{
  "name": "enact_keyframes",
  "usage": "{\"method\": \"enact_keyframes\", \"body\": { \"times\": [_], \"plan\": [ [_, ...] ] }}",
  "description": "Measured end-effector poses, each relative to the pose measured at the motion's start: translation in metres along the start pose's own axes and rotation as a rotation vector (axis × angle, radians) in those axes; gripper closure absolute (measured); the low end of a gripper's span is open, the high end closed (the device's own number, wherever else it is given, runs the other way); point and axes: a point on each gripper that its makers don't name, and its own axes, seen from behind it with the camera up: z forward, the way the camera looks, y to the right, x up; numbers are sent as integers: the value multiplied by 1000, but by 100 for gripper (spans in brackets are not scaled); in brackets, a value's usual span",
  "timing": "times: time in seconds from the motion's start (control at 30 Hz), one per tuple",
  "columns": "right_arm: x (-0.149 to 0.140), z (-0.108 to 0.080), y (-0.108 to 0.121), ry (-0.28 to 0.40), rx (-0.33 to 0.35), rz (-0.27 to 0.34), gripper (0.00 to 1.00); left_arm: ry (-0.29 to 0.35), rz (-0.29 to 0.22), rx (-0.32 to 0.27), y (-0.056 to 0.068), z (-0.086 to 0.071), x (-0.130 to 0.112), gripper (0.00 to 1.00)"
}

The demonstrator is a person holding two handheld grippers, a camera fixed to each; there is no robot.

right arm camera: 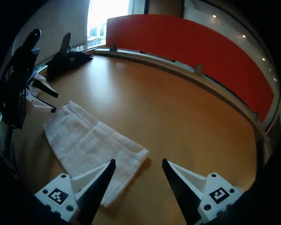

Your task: Fold towel

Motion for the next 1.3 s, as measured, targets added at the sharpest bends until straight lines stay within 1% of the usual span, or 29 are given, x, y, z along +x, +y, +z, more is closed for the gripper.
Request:
{"method": "enact_keyframes", "body": {
  "times": [0.2, 0.4, 0.7, 0.9, 1.1, 1.3],
  "plan": [
    [-7, -10, -7, -1, 6, 11, 4, 4, -6, 5, 2, -7, -4, 0],
    [-15, -22, -18, 5, 13, 31, 4, 15, -26, 16, 4, -17, -10, 0],
    [-33, -40, -33, 2, 12, 43, 4, 20, -57, 28, 14, -36, -32, 0],
    [-41, -50, -38, 3, 9, 55, 4, 12, -76, 33, 21, -43, -48, 0],
    [-45, -53, -42, -1, 16, 51, 4, 17, -92, 45, 21, -49, -56, 0],
    [-45, -51, -48, -1, 41, 36, 4, 20, -110, 67, 16, -58, -63, 0]
  ]
}}
